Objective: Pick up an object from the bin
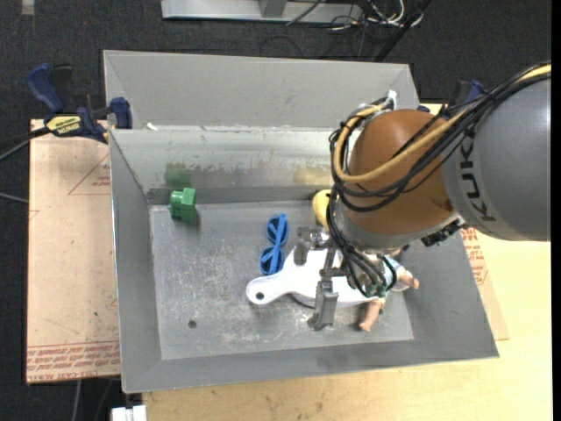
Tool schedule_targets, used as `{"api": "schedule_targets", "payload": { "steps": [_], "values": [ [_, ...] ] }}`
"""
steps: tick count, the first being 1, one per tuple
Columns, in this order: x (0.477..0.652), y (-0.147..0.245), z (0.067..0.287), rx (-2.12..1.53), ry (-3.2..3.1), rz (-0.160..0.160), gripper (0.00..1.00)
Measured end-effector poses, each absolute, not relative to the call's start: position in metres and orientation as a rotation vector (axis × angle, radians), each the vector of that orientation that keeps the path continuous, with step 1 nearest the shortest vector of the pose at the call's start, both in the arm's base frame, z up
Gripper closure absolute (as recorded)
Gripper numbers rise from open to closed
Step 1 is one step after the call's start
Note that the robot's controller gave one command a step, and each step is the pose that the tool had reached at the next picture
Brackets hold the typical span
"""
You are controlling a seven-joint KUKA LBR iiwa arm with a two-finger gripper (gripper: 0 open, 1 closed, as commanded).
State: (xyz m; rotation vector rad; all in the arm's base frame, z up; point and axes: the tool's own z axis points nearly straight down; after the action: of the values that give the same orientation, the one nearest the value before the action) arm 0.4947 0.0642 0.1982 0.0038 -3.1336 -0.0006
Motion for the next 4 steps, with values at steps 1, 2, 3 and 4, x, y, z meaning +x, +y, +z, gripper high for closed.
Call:
{"api": "schedule_targets", "payload": {
  "steps": [1, 2, 3, 4],
  "values": [
    [0.496, 0.064, 0.202, 0.001, -3.141, -0.002, 0.00],
    [0.505, 0.064, 0.162, 0.039, -3.148, -0.003, 0.00],
    [0.530, 0.021, 0.070, -0.066, -3.140, -0.003, 1.00],
    [0.530, 0.021, 0.070, -0.067, -3.140, -0.004, 1.00]
  ]
}}
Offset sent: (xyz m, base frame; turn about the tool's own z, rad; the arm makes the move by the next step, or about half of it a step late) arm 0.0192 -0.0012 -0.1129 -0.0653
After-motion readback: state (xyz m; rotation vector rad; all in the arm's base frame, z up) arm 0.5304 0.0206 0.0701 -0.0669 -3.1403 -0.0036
